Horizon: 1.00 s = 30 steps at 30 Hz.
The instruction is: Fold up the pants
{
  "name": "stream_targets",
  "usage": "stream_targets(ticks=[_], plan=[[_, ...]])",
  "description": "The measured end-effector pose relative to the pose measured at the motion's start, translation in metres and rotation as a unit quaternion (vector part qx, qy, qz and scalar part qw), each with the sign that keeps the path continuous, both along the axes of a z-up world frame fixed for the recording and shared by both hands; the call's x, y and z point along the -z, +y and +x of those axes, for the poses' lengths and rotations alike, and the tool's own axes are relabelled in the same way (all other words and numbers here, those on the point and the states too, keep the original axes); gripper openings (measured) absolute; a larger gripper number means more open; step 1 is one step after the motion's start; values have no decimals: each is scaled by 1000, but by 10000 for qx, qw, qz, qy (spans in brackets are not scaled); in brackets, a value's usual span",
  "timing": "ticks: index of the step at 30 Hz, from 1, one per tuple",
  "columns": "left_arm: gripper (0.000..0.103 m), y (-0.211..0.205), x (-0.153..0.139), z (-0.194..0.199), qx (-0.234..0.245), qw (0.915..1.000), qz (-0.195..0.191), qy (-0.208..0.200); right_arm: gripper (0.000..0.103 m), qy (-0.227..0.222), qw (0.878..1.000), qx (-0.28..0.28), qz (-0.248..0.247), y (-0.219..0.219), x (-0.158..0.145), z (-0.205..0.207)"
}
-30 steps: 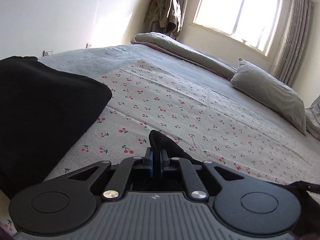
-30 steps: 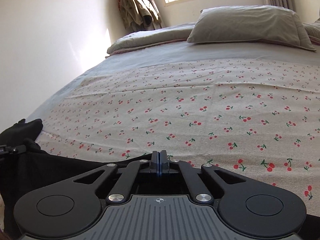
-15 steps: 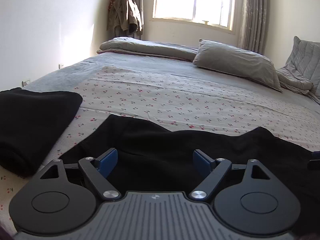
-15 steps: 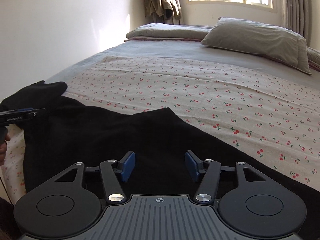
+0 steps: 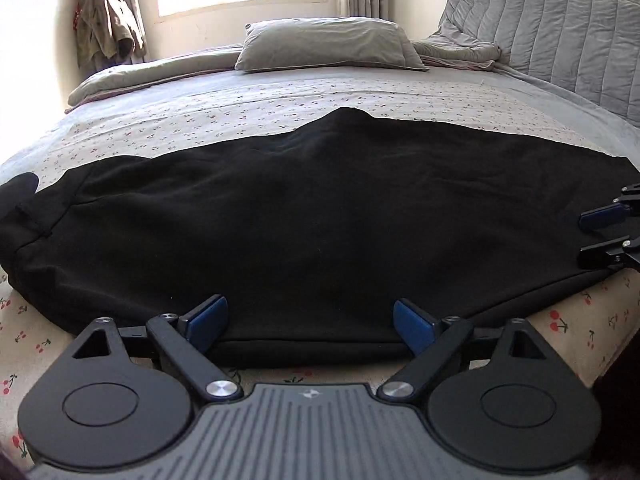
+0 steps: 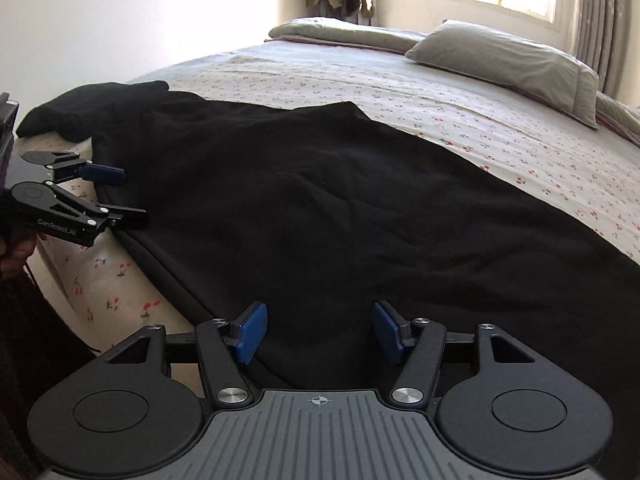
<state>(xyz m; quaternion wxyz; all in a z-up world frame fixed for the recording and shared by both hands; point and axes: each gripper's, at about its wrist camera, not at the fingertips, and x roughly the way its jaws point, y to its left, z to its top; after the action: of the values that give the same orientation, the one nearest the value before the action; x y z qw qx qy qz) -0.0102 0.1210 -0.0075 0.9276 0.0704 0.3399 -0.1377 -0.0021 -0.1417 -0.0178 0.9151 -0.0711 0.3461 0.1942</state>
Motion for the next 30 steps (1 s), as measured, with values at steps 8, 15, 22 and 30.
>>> stream_targets(ticks=[8, 15, 22, 30], plan=[[96, -32, -27, -4, 140, 9988, -470, -91, 70, -379, 9955, 862, 88, -70, -38, -10], [101, -106, -31, 16, 598, 9921, -1105, 73, 75, -397, 9823, 1781, 420, -150, -52, 4], [103, -177, -27, 31, 935, 9873, -1208, 431, 78, -388, 9555, 2917, 217, -232, -33, 6], [103, -225, -10, 47, 1014, 9808, -1435, 848, 78, -184, 9304, 3583, 746, -320, -1, -15]])
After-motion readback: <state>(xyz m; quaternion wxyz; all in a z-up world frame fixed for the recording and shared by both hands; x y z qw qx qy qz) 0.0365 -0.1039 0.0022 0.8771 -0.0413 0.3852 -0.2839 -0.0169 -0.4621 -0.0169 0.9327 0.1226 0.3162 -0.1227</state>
